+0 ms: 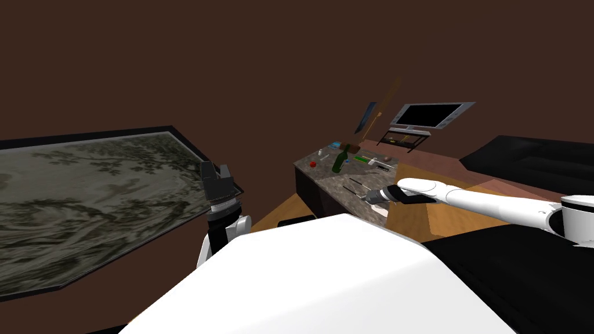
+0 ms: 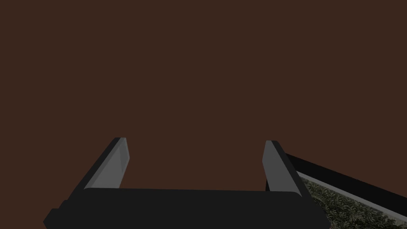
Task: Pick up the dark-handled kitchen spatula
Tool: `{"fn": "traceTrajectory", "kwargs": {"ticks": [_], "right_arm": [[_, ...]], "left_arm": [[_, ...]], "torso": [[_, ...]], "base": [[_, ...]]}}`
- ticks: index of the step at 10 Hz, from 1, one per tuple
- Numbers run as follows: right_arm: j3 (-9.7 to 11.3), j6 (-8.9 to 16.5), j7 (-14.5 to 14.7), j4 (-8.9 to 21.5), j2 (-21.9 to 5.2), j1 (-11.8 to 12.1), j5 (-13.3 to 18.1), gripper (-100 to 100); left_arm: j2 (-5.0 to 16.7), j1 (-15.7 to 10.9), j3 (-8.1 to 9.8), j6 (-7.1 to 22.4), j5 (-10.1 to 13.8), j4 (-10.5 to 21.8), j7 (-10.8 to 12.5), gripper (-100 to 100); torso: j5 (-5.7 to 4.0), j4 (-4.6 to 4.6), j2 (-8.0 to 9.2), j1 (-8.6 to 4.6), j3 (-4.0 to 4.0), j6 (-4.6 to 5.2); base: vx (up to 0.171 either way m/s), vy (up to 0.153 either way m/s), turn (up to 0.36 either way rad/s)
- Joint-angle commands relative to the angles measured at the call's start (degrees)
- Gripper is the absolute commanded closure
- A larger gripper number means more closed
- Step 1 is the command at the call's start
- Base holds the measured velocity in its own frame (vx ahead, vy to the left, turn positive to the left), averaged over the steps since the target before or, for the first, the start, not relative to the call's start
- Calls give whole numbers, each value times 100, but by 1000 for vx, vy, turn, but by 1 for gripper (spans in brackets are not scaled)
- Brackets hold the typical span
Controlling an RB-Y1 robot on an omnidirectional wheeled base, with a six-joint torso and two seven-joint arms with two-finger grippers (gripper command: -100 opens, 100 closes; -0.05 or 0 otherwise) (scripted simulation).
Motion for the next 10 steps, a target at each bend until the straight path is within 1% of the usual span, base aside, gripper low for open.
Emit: {"fn": "traceTrajectory", "kwargs": {"ticks": [1, 2, 3, 5, 6, 8, 9, 10], "right_arm": [[0, 0, 0, 0, 0, 0, 0, 100], [0, 0, 0, 0, 0, 0, 0, 0], [40, 81, -17, -233, -160, 30, -56, 100], [57, 150, -11, -428, -303, 77, -123, 100], [73, 218, -6, -624, -446, 124, -189, 100], [90, 286, -1, -819, -590, 171, -256, 100], [83, 276, -2, -771, -550, 173, -240, 100], [84, 283, -2, -784, -560, 175, -244, 0]], "left_arm": [[0, 0, 0, 0, 0, 0, 0, 0], [0, 0, 0, 0, 0, 0, 0, 0], [0, 0, 0, 0, 0, 0, 0, 0], [0, 1, 0, 0, 0, 0, 0, 0], [0, 1, 0, 0, 0, 0, 0, 0], [0, 1, 0, 0, 0, 0, 0, 0], [0, 1, 0, 0, 0, 0, 0, 0], [0, 0, 0, 0, 0, 0, 0, 0]], "torso": [[0, 0, 0, 0, 0, 0], [0, 0, -1, -1, 0, 0], [0, 0, -1, -1, 0, 0], [1, -2, -12, -6, -6, 3], [0, -3, -15, -8, -8, 0], [-1, -4, -16, -5, -9, 2], [0, -3, -17, -6, -9, 0], [-2, -3, -11, -4, -7, -3]], "base": [[0, 0, 0], [0, 0, 0], [28, -13, -162], [46, -22, -119], [45, -22, -130], [48, -16, -100], [19, -8, -13], [0, 0, 0]]}}
